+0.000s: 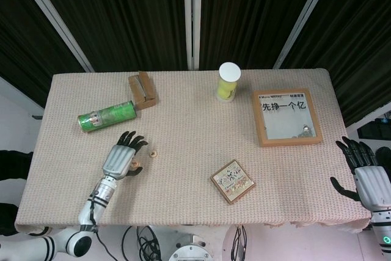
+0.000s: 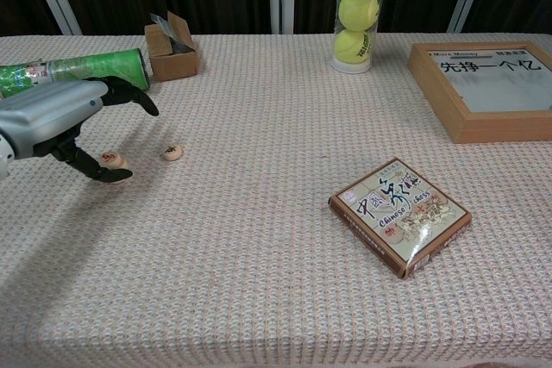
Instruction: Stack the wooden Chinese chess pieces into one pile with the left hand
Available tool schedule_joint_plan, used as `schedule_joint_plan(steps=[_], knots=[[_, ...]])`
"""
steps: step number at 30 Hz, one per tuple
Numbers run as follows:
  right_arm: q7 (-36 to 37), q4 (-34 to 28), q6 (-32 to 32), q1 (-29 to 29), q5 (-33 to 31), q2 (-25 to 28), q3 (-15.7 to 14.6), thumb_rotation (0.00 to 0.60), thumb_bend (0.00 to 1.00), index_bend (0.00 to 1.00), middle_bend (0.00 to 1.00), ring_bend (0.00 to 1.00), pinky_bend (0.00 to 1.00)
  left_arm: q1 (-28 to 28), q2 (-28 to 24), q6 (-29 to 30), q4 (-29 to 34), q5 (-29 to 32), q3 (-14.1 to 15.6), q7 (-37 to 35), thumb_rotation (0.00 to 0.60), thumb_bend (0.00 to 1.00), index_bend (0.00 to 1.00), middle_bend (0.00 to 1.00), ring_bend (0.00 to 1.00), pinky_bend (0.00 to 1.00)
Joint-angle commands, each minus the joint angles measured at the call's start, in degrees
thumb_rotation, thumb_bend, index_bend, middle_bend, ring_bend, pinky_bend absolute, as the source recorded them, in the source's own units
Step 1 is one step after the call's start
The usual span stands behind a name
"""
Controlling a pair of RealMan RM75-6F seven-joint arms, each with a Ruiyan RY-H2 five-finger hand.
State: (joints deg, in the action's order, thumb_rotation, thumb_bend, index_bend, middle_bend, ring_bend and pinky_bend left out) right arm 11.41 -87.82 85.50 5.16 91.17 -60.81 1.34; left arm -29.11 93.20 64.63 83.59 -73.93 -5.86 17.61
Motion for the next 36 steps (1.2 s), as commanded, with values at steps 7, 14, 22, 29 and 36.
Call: schedule_joint_plan(steps=[7,14,22,29,36], knots=[[-0.11,0.01,-0.04,0.01,-0.03,-0.05,0.00,0.600,0.25,0.00,0.00,0.00,0.00,0.12,-0.25,0.05,-0.09,0.26,-0.01,-0.33,0.600,0.21,0.24,0.14,0.00,0.00],[-0.22,0.03,-0.05,0.02,0.01,-0.09,-0.03,0.600,0.25,0.00,0.00,0.00,0.00,0.10,-0.54,-0.08,-0.19,0.42,-0.05,-0.61,0.600,0.21,0.25,0.14,0.00,0.00],[-0.26,0.08,-0.02,0.00,-0.04,-0.11,-0.01,0.600,0.25,0.00,0.00,0.00,0.00,0.25,-0.93,-0.24,-0.05,0.75,0.06,-0.82,0.600,0.21,0.25,0.14,0.00,0.00],[-0.36,0.06,-0.11,0.02,-0.06,-0.14,-0.03,0.600,0.25,0.00,0.00,0.00,0.00,0.81,-1.64,0.75,2.15,-0.22,0.73,-0.81,0.600,0.20,0.26,0.14,0.00,0.00],[-0.37,0.01,-0.10,0.01,0.03,-0.09,-0.09,0.600,0.25,0.00,0.00,0.00,0.00,1.95,-3.64,1.51,6.90,3.52,0.40,3.25,0.600,0.16,0.33,0.14,0.00,0.00]])
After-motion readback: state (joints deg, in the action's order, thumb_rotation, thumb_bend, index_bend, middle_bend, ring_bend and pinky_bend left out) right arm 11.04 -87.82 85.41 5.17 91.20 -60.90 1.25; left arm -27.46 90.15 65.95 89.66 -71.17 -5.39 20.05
